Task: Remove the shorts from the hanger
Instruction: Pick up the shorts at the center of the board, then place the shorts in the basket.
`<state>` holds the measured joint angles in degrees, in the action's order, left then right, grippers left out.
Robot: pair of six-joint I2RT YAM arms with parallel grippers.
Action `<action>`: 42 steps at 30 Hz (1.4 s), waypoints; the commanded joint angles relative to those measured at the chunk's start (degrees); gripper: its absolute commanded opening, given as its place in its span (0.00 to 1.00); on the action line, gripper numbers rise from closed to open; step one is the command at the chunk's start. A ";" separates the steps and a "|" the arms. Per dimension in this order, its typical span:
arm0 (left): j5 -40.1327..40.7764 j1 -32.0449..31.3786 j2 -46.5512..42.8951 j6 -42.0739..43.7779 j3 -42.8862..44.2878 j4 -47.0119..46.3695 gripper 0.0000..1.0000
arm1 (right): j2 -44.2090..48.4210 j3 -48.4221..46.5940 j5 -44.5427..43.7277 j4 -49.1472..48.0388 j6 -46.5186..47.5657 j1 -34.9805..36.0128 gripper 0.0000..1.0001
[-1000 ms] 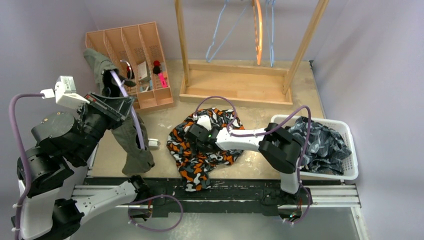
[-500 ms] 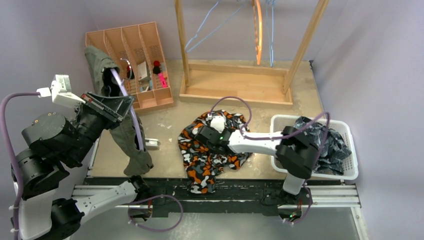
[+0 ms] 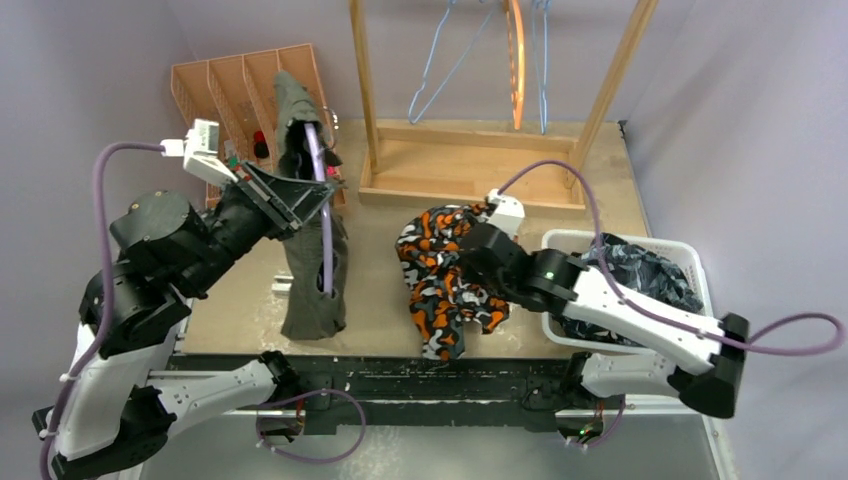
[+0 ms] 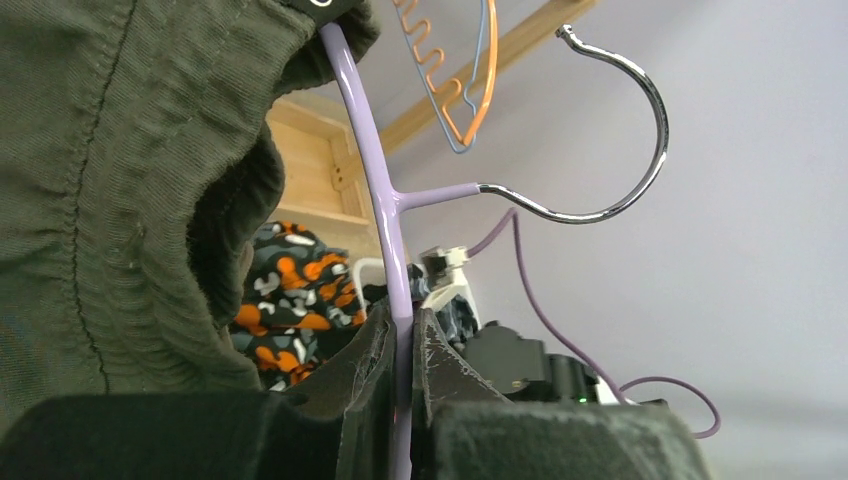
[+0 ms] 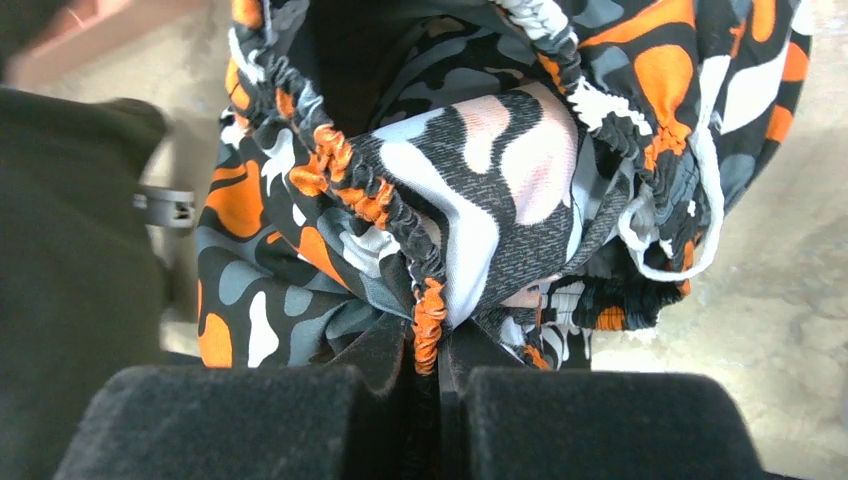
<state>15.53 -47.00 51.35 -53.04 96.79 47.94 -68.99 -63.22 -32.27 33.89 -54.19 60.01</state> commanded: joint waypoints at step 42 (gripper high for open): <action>-0.05 -0.11 -6.95 -4.88 -14.69 -13.72 0.00 | 21.20 -15.27 -25.94 31.49 -0.53 -29.28 0.00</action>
<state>15.03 -47.00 45.41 -58.00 81.36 41.56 -52.31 -77.60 -54.54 66.39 -54.85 32.99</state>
